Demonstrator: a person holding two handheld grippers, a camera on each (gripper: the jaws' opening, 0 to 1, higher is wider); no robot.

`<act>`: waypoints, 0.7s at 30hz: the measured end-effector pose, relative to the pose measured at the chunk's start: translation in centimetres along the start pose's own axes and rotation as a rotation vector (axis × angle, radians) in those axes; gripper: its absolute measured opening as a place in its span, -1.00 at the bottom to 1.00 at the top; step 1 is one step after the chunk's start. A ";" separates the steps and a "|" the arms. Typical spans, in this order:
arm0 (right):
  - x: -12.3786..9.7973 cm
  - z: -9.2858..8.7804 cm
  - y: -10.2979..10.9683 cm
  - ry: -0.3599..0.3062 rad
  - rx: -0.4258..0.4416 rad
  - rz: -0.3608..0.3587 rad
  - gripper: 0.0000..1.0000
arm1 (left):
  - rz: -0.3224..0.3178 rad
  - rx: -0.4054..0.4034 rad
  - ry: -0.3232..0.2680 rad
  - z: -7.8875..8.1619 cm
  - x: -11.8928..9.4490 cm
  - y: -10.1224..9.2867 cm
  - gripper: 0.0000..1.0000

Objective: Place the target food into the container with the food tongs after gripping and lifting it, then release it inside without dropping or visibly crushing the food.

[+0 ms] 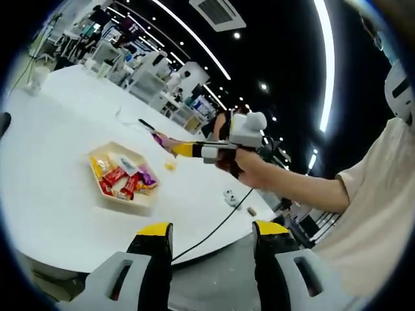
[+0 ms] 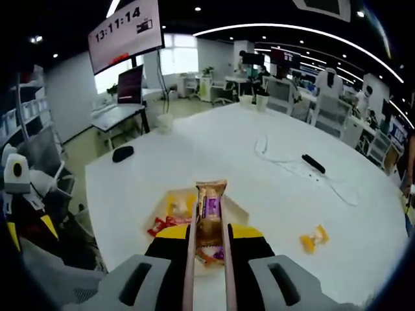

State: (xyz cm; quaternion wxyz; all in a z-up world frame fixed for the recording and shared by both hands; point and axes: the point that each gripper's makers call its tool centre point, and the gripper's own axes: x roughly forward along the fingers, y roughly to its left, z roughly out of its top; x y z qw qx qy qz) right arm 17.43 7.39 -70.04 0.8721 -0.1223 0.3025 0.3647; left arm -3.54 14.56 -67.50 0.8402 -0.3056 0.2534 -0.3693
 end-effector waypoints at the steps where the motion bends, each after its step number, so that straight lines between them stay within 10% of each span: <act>1: 0.0 0.0 0.0 0.000 0.000 0.000 -0.58 | 0.001 -0.001 0.000 0.0 0.0 0.0 -0.03; 21: 0.3 0.4 0.3 -0.001 -0.012 0.007 -0.58 | 0.009 -0.003 -0.006 0.0 -0.3 0.1 -0.03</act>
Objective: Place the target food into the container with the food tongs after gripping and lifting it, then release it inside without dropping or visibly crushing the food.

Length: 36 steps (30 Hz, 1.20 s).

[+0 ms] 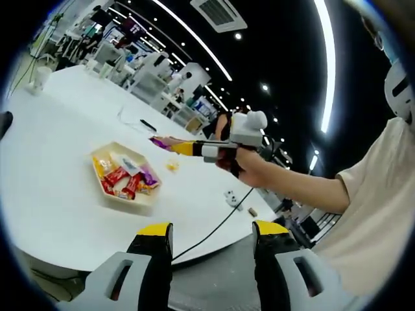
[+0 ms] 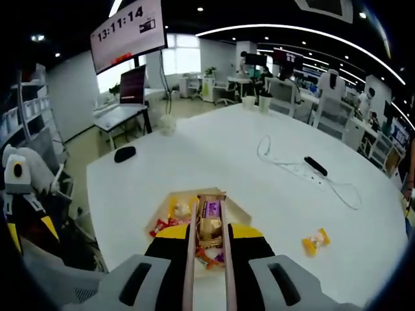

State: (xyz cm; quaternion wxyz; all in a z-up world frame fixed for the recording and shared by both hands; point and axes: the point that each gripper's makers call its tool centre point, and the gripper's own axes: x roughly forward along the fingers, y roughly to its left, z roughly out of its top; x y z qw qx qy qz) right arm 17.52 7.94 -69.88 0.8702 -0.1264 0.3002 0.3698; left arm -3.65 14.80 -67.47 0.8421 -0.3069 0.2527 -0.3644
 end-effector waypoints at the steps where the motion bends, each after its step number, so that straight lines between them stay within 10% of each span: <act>1: 0.0 0.0 0.0 0.000 0.001 0.000 -0.58 | -0.001 0.000 0.000 0.0 0.0 0.0 -0.03; 36: -0.3 0.7 -0.5 -0.036 0.036 -0.022 -0.54 | 0.004 -0.008 0.003 -0.3 -0.1 0.2 -0.03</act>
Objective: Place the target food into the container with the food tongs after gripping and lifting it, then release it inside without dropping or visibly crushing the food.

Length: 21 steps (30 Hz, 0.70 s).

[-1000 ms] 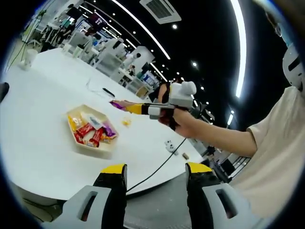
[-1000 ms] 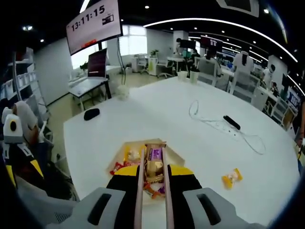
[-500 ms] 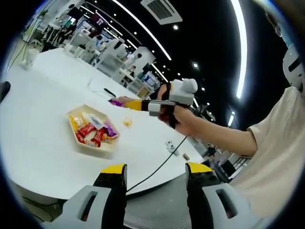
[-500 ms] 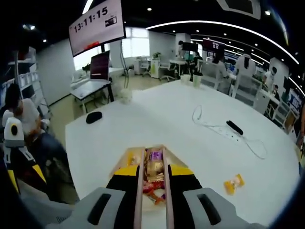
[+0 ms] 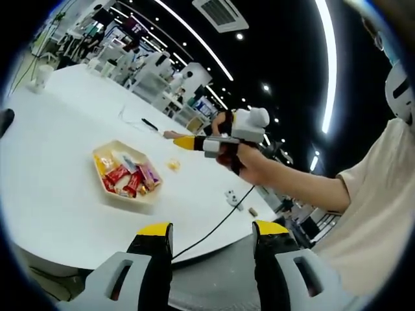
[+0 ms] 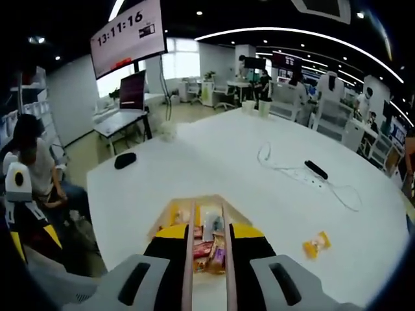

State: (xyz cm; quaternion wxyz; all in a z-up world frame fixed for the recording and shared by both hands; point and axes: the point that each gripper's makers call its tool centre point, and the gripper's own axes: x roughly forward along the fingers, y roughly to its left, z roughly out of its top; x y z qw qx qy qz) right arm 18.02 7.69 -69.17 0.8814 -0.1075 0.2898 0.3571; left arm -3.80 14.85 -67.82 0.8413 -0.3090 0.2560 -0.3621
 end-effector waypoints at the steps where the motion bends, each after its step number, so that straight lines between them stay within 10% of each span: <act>1: -0.3 0.0 -0.3 -0.013 0.026 -0.006 -0.54 | -0.001 0.000 0.003 0.0 0.0 0.0 -0.03; 21: -2.9 -1.3 -5.3 -0.027 0.110 -0.103 -0.49 | -0.009 0.015 0.034 0.1 0.6 -0.1 -0.03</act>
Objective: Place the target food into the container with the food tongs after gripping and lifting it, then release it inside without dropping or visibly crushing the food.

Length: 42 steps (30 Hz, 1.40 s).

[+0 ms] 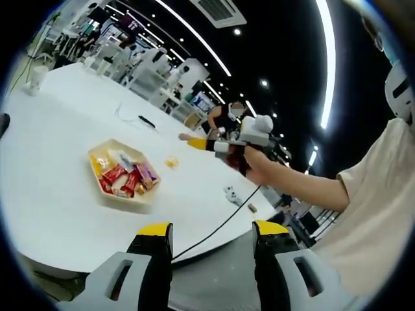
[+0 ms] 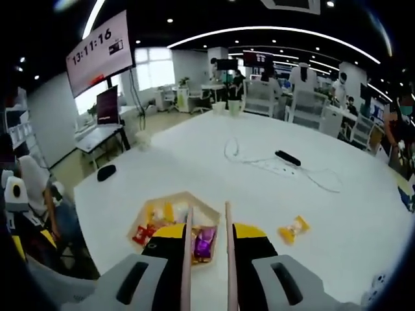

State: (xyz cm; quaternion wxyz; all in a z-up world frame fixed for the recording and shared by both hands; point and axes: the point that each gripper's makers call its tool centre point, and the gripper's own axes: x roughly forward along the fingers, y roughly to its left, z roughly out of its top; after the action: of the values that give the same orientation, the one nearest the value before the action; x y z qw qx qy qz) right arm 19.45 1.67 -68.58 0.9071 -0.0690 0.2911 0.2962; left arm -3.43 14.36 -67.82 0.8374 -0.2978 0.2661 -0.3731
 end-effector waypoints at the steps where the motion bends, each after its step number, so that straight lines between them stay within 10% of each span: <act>1: -0.1 -0.1 -0.3 0.000 0.003 -0.005 -0.49 | -0.001 0.000 0.002 0.0 0.0 0.0 -0.03; 20: -2.9 -2.5 -7.3 -0.001 0.112 -0.146 -0.48 | -0.035 0.050 0.104 1.3 2.1 -0.1 -0.04; 42: -0.5 -4.6 -12.1 0.032 0.217 -0.206 -0.48 | -0.033 -0.015 0.151 0.5 3.8 1.7 -0.03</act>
State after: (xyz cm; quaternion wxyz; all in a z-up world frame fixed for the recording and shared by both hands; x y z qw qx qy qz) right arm 23.86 -9.79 -72.66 0.9300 -0.0050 0.3274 0.1671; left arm -0.12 12.47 -69.56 0.8063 -0.2795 0.3265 -0.4064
